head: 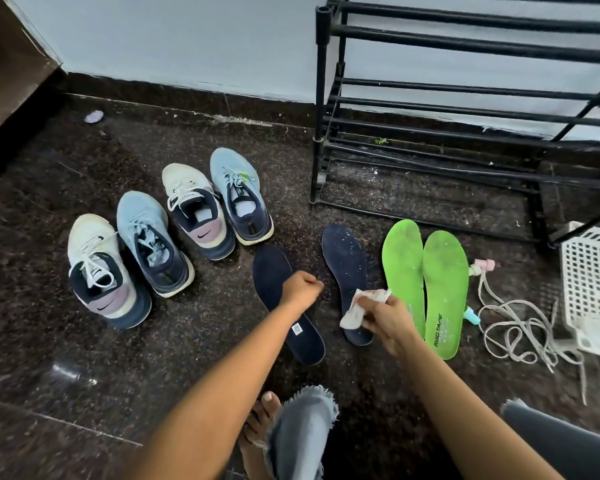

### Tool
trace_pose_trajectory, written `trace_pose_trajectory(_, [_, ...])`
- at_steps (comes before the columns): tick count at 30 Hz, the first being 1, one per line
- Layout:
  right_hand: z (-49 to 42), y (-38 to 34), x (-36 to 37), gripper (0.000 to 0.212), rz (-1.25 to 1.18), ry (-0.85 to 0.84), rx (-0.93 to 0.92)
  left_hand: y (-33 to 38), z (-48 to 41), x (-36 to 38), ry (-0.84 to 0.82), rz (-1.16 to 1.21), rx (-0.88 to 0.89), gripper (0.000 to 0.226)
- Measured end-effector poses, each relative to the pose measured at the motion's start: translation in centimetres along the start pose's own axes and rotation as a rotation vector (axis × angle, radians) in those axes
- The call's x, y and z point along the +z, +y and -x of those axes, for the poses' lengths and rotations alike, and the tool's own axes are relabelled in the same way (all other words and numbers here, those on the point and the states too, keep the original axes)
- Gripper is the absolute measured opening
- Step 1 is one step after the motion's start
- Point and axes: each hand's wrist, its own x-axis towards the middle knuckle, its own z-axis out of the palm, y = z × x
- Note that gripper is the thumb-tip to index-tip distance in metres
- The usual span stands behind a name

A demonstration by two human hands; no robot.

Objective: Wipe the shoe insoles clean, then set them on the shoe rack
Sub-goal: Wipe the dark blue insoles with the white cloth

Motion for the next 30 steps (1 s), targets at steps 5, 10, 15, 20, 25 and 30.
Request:
trace_pose_trajectory(5, [-0.8,-1.0,-1.8,0.008,-0.032,0.059,-0.003,0.7,2.1,3.5,0.009,-0.269,0.035,0.041])
trace_pose_trajectory(10, [-1.0,-1.4,-2.7,0.025,-0.108,0.042,-0.007,1.6,3.7,4.3,-0.309,0.281,-0.005,0.038])
trace_pose_trajectory(15, [-0.9,-1.6,-1.8,0.017,-0.053,-0.024,-0.02,1.1,4.0,3.7,-0.556,0.352,0.054,0.033])
trace_pose_trajectory(20, [-1.4,-1.4,-2.1,0.014,-0.022,-0.012,-0.028,0.4,3.5,3.1,-0.379,0.476,0.016,0.015])
trace_pose_trajectory(25, [-1.9,-1.2,-2.5,0.014,-0.133,-0.062,0.094,0.7,3.8,2.8,-0.346,0.652,-0.021,0.015])
trace_pose_trajectory(30, [-1.8,-1.0,-1.9,0.007,-0.292,-0.101,0.128,1.6,4.0,3.6,-0.345,0.671,-0.047,0.024])
